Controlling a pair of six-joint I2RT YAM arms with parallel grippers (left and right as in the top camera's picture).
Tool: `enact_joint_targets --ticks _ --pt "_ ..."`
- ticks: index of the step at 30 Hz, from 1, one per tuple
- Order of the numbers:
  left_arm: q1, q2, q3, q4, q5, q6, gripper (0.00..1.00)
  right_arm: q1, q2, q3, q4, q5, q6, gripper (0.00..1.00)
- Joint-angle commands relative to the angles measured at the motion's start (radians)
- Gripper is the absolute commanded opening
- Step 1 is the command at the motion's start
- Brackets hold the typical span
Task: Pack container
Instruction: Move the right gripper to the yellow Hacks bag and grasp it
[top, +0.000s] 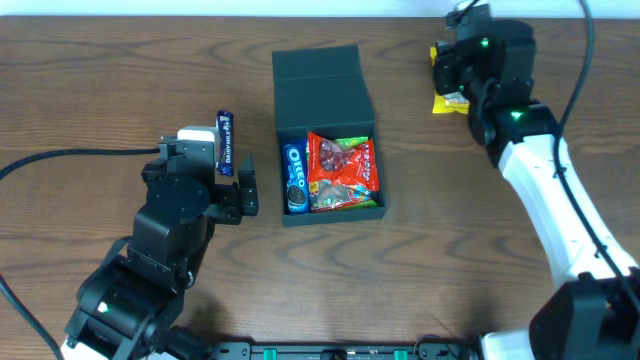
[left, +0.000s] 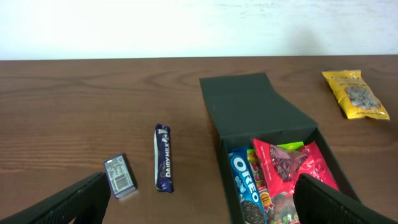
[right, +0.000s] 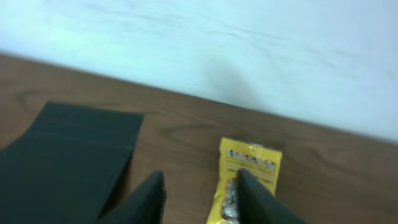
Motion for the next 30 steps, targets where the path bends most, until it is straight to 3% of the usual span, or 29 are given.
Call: enact_joint_targets --ticks 1,4,13,23,30 --pt "0.002 0.016 0.020 0.002 -0.019 0.021 0.95 -0.030 0.050 0.000 0.017 0.004 0.051 0.51" --pt "0.002 0.037 0.020 0.002 -0.019 0.021 0.95 -0.050 0.113 0.000 0.070 0.012 0.085 0.72" --pt "0.002 0.086 0.020 0.003 -0.019 0.021 0.95 -0.092 0.304 0.000 0.257 0.135 0.171 0.88" --pt "0.002 0.092 0.020 0.024 -0.022 0.021 0.95 -0.141 0.495 0.000 0.396 0.135 0.230 0.88" --pt "0.002 0.092 0.020 0.052 -0.022 0.021 0.95 -0.143 0.605 0.000 0.478 0.141 0.230 0.82"
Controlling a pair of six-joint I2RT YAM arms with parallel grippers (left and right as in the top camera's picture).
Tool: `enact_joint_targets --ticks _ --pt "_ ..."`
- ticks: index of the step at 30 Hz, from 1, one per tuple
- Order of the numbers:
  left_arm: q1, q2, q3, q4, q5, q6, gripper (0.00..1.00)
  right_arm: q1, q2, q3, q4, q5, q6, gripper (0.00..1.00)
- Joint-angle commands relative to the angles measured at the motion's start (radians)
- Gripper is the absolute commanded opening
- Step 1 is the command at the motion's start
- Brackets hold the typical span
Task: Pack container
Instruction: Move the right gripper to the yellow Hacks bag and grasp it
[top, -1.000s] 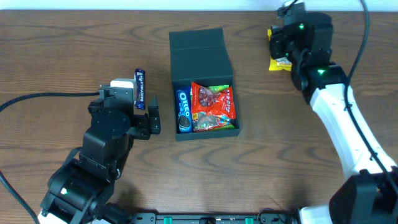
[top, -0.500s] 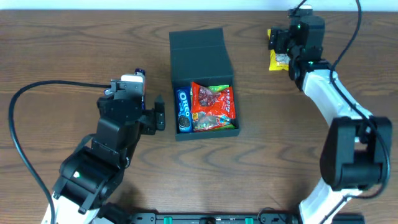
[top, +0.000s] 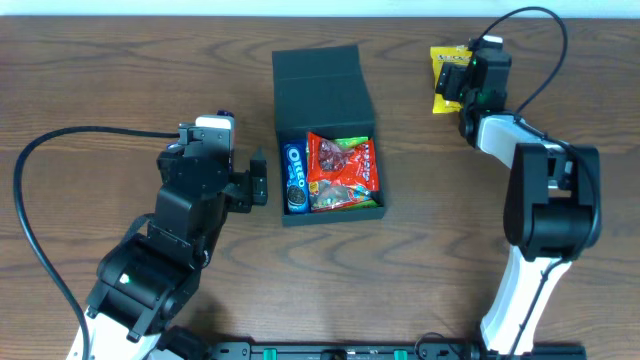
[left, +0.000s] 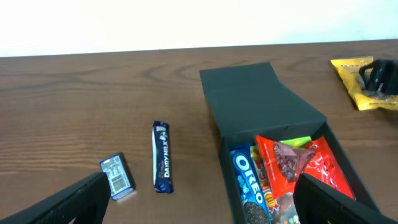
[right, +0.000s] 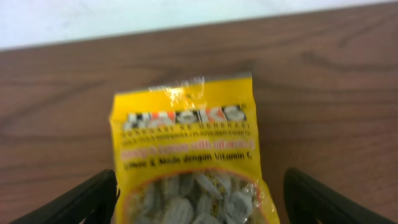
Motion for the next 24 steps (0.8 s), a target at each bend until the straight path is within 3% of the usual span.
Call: enact_joint_targets --ticks 1,4,8,13,24 --pt "0.002 0.002 0.020 0.014 -0.022 0.006 0.95 -0.006 0.045 0.000 0.010 0.023 0.015 0.80" --pt "0.002 0.002 0.020 0.022 -0.022 0.006 0.95 -0.006 0.076 0.000 0.008 0.028 0.016 0.73" --pt "0.002 0.002 0.020 0.026 -0.022 0.006 0.95 -0.006 0.083 0.000 0.001 0.027 0.064 0.54" --pt "0.002 0.002 0.020 0.026 -0.022 0.006 0.95 -0.005 0.075 0.001 -0.006 0.011 0.113 0.22" --pt "0.002 0.002 0.020 0.026 -0.022 0.007 0.95 0.012 -0.139 0.001 -0.121 -0.090 0.091 0.06"
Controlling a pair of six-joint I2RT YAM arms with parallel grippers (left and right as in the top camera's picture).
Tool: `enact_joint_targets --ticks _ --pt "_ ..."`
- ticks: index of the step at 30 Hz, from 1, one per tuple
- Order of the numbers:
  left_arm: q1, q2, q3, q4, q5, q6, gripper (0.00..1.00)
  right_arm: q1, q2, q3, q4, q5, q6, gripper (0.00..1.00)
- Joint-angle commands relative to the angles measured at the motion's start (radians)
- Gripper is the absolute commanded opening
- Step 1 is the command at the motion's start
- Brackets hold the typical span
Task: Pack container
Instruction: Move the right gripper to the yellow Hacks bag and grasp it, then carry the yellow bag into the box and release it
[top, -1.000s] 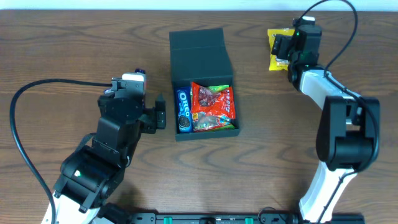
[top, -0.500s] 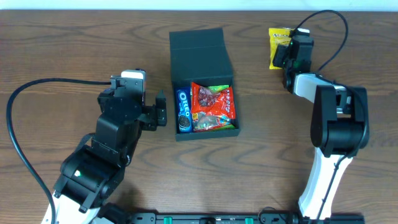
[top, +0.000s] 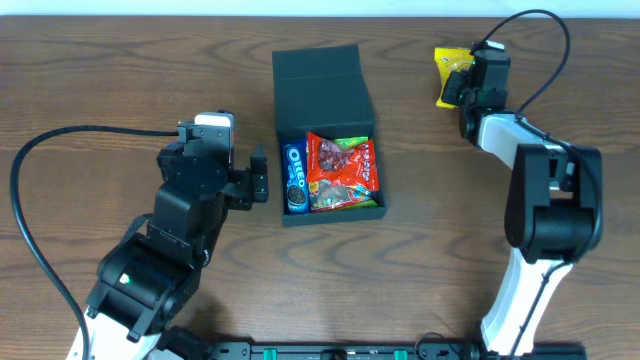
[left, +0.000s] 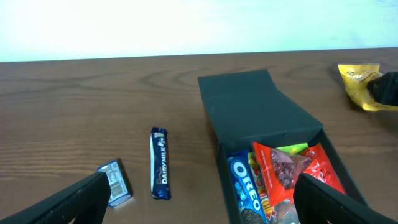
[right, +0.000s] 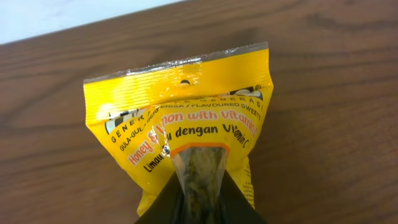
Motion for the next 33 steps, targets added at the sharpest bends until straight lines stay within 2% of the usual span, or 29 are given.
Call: enact_joint_targets --ticks 1,7,12,17,21,25,33 --pt "0.002 0.002 0.020 0.002 -0.022 0.007 0.95 0.014 -0.119 -0.004 -0.013 -0.077 -0.017 0.06" --pt "0.002 0.001 0.020 0.002 -0.029 0.068 0.95 0.045 -0.313 -0.004 -0.109 -0.183 -0.100 0.06" --pt "0.002 -0.003 0.020 0.002 -0.105 0.071 0.95 0.130 -0.501 -0.004 -0.310 -0.298 -0.197 0.06" --pt "0.002 -0.016 0.020 0.003 -0.126 0.071 0.95 0.205 -0.576 -0.004 -0.472 -0.429 -0.297 0.05" --pt "0.002 -0.041 0.020 0.025 -0.126 0.098 0.95 0.283 -0.588 -0.004 -0.631 -0.590 -0.426 0.09" --pt "0.002 -0.071 0.020 0.040 -0.126 0.113 0.95 0.365 -0.577 -0.005 -0.768 -0.610 -0.614 0.08" --pt "0.002 -0.094 0.020 0.040 -0.126 0.116 0.95 0.482 -0.485 -0.005 -0.846 -0.607 -0.738 0.08"
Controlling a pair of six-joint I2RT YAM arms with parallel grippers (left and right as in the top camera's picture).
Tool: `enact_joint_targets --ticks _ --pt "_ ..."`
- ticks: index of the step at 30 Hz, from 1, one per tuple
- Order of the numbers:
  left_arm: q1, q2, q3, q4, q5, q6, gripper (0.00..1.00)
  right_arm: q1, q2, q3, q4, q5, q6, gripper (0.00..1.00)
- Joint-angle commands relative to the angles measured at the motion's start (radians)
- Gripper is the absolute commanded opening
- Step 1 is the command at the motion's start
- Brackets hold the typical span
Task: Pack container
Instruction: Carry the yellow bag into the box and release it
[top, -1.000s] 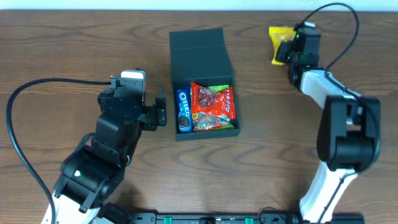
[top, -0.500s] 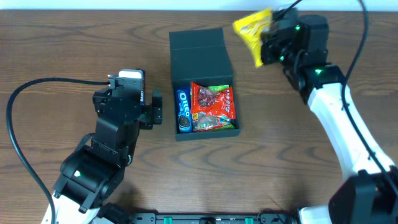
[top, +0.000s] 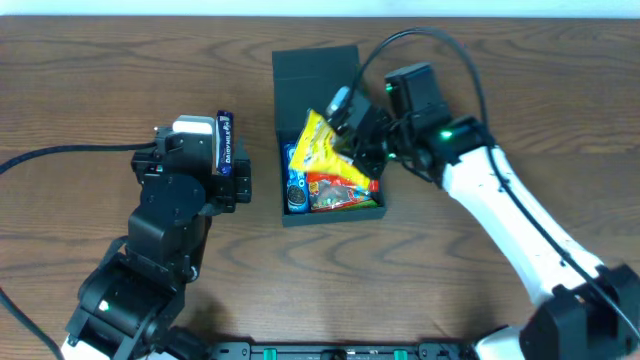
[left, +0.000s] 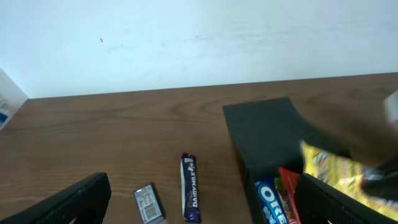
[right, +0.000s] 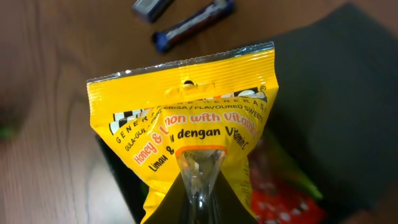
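Note:
A black open box (top: 372, 208) with its lid laid back holds an Oreo pack (top: 293, 181) and a red candy bag (top: 345, 190). My right gripper (top: 358, 138) is shut on a yellow candy bag (top: 318, 145) and holds it over the box; the bag fills the right wrist view (right: 180, 130). My left gripper (top: 232, 178) stands open left of the box, nothing between its fingers. A blue Dairy Milk bar (left: 191, 196) and a small blue-grey packet (left: 148, 203) lie on the table ahead of it.
The wooden table (top: 450, 290) runs to a white wall at the back in the left wrist view. The box lid (top: 318, 68) lies flat behind the box. Black cables trail from both arms.
My right gripper, then shut on the yellow bag at the table's far right, now holds it above the open box. The left arm has shifted slightly left and back.
My right gripper first stood above the yellow bag at the far right. Then it was low and open around the bag, then shut on it there. Now the bag hangs over the box. The left gripper stayed open beside the box throughout.

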Motion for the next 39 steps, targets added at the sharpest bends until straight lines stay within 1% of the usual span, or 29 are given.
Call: enact_joint_targets --ticks 1,3,5,9,12,14,17,19,22,23,24,25,27,33,39 --pt "0.002 -0.007 0.020 0.005 -0.021 0.010 0.95 0.027 0.055 0.002 -0.022 -0.023 -0.098 0.08" --pt "0.002 -0.007 0.020 0.005 -0.021 0.010 0.95 0.032 0.088 0.002 -0.038 -0.022 -0.141 0.07" --pt "0.002 -0.007 0.020 0.005 -0.021 0.010 0.95 0.032 0.130 0.002 -0.044 -0.016 -0.177 0.02" --pt "0.002 -0.007 0.020 0.005 -0.021 0.010 0.95 0.032 0.226 0.002 -0.046 0.096 -0.191 0.01" --pt "0.002 -0.007 0.020 0.005 -0.021 0.010 0.95 0.032 0.269 0.002 -0.058 0.143 -0.217 0.02" --pt "0.002 -0.007 0.020 0.004 -0.021 0.010 0.95 0.032 0.305 0.002 -0.067 0.230 -0.234 0.06" --pt "0.002 -0.007 0.020 0.004 -0.021 0.010 0.95 0.032 0.328 0.002 -0.067 0.312 -0.236 0.09" --pt "0.002 -0.007 0.020 0.004 -0.021 0.010 0.95 0.032 0.342 0.002 -0.068 0.352 -0.262 0.10" --pt "0.002 -0.007 0.020 0.004 -0.021 0.010 0.95 0.032 0.357 0.002 -0.068 0.389 -0.292 0.17" --pt "0.002 -0.007 0.020 0.004 -0.021 0.010 0.95 0.032 0.361 0.002 -0.068 0.401 -0.295 0.20" --pt "0.002 -0.007 0.020 0.004 -0.021 0.010 0.95 0.032 0.362 0.002 -0.067 0.410 -0.295 0.27" --pt "0.002 -0.007 0.020 0.004 -0.021 0.010 0.95 0.032 0.362 0.002 -0.067 0.412 -0.295 0.38" --pt "0.002 -0.007 0.020 0.004 -0.021 0.010 0.95 0.032 0.361 0.002 -0.067 0.412 -0.294 0.44" --pt "0.002 -0.007 0.020 0.004 -0.021 0.010 0.95 0.035 0.319 0.003 -0.068 0.391 -0.221 0.50" --pt "0.002 -0.007 0.020 0.003 -0.021 0.010 0.95 0.042 0.164 0.003 -0.068 0.285 -0.221 0.60"
